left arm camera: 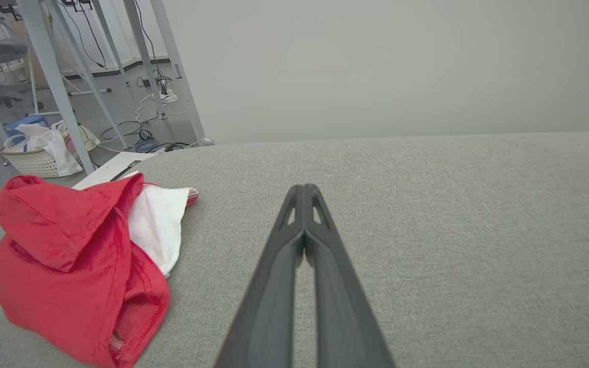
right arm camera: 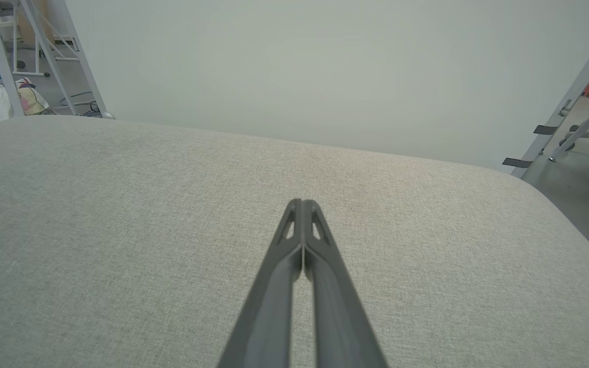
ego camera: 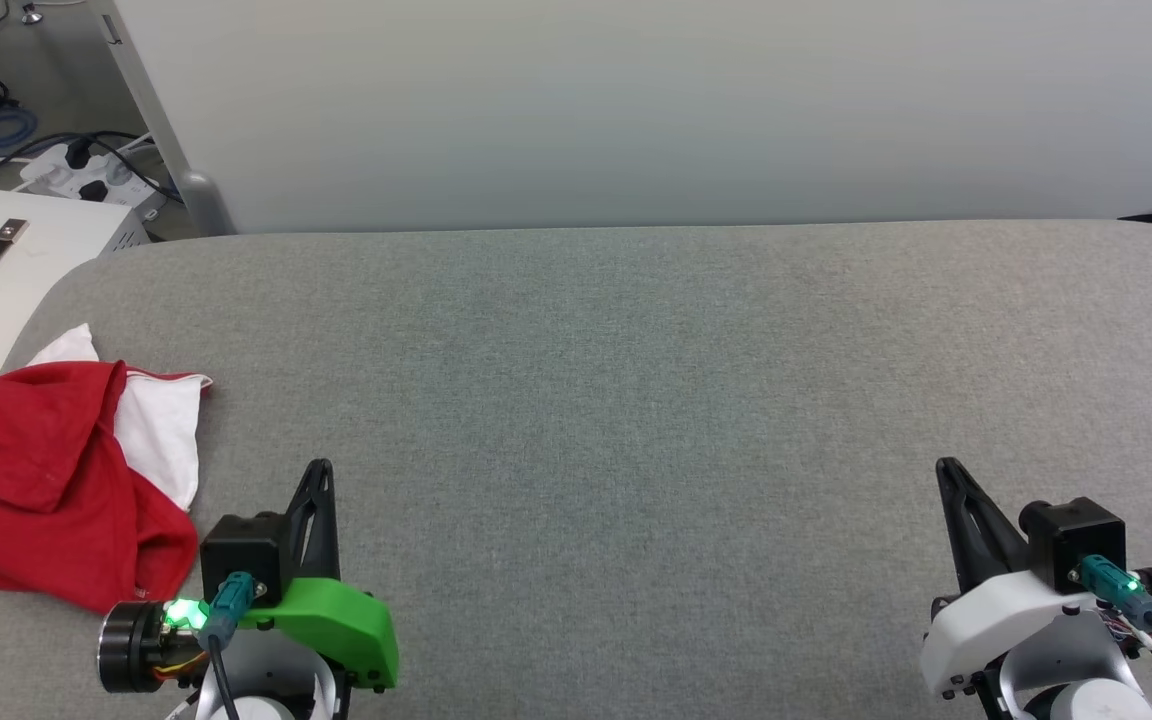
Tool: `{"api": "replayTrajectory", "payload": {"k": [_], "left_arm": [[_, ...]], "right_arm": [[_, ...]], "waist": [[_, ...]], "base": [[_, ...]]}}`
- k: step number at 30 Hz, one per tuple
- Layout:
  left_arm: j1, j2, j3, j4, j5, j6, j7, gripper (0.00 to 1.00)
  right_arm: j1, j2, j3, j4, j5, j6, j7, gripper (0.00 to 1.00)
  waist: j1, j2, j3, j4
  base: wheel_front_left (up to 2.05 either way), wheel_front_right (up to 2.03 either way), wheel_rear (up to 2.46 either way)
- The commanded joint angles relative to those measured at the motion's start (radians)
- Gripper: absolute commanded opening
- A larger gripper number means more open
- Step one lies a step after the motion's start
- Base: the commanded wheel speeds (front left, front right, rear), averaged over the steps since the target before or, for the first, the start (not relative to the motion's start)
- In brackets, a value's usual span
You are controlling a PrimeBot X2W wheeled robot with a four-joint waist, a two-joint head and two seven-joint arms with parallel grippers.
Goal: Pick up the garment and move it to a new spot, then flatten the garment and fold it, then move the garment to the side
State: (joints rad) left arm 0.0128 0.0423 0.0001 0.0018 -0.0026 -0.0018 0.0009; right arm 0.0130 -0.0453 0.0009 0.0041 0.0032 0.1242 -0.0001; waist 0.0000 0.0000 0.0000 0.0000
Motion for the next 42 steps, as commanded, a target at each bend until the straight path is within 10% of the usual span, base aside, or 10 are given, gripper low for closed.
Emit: {"api": "replayTrajectory", "payload": {"k": [1, 37, 38, 42], "left_arm": [[-0.013, 0.008, 0.0, -0.002, 0.003, 0.002, -0.001, 0.0], [-0.013, 0.008, 0.0, -0.002, 0.003, 0.002, -0.001, 0.0], [0.0, 0.0, 0.0, 0.0, 0.0, 0.0, 0.0, 1.0], [0.0, -0.002, -0.001, 0.001, 0.0, 0.0, -0.002, 1.0]], "right_arm": [[-0.013, -0.005, -0.001, -0.004, -0.003, 0.007, 0.0, 0.0], [-0.013, -0.005, -0.001, -0.004, -0.003, 0.007, 0.0, 0.0], [0.0, 0.0, 0.0, 0.0, 0.0, 0.0, 0.0, 1.0], [0.0, 0.001, 0.001, 0.001, 0.001, -0.001, -0.002, 1.0]], "waist": [[0.0, 0.0, 0.0, 0.0], [0.0, 0.0, 0.0, 0.0], [0.0, 0.0, 0.0, 0.0], [0.0, 0.0, 0.0, 0.0]], "base": [[0.0, 0.0, 0.0], [0.0, 0.0, 0.0], [0.0, 0.0, 0.0], [0.0, 0.0, 0.0]]}}
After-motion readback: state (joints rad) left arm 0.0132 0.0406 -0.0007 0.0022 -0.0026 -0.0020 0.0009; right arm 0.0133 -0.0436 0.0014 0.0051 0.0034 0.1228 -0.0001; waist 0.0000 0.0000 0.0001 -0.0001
